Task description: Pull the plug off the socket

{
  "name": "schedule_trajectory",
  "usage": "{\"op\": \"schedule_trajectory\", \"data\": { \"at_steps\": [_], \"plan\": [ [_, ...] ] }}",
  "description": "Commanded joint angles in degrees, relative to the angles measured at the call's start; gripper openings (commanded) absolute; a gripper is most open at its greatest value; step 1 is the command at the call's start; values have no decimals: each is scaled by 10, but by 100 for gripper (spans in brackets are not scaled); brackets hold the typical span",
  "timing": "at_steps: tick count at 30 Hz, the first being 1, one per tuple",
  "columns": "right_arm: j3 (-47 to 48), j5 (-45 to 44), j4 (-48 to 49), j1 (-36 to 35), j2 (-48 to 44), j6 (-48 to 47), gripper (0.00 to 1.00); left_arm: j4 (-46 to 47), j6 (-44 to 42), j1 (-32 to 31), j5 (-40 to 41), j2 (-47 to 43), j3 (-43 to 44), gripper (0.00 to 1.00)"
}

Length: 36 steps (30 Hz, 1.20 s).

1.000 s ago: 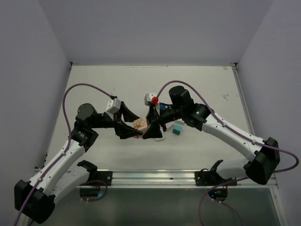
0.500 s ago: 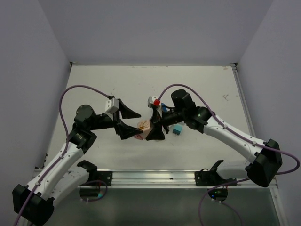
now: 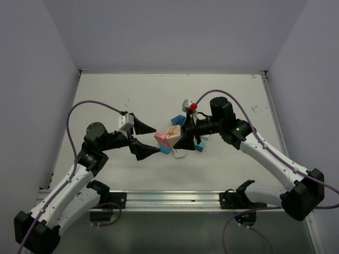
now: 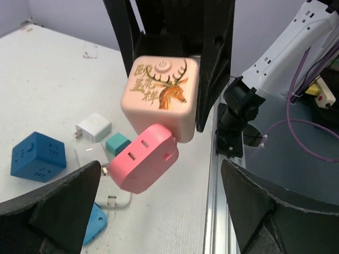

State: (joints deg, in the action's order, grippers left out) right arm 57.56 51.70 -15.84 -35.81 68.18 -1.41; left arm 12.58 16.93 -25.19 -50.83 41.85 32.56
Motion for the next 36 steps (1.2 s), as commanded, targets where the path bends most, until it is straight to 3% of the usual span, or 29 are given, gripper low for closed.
{"op": "schedule_trajectory", "data": {
  "at_steps": [1, 12, 15, 20, 23, 26, 36],
  "plan": [
    [-1, 49, 25, 3, -31, 6, 0, 16, 2, 2, -50, 23, -6, 98],
    [4, 84, 24, 3, -32, 4, 0, 112, 56, 1, -79, 59, -1, 99],
    [4, 82, 33, 3, -32, 10, 0, 149, 85, 1, -83, 65, -12, 93],
    [-2, 75, 55, 3, -32, 33, 0, 171, 110, 0, -94, 68, -34, 81],
    [-2, 63, 63, 3, -31, 40, 0, 172, 116, -1, -93, 63, -45, 68],
    [-1, 52, 67, 3, -30, 45, 0, 169, 117, -1, -89, 55, -50, 63],
    [-7, -5, 58, 3, -32, 45, 0, 152, 114, -1, -75, 42, -34, 24]
  ]
}}
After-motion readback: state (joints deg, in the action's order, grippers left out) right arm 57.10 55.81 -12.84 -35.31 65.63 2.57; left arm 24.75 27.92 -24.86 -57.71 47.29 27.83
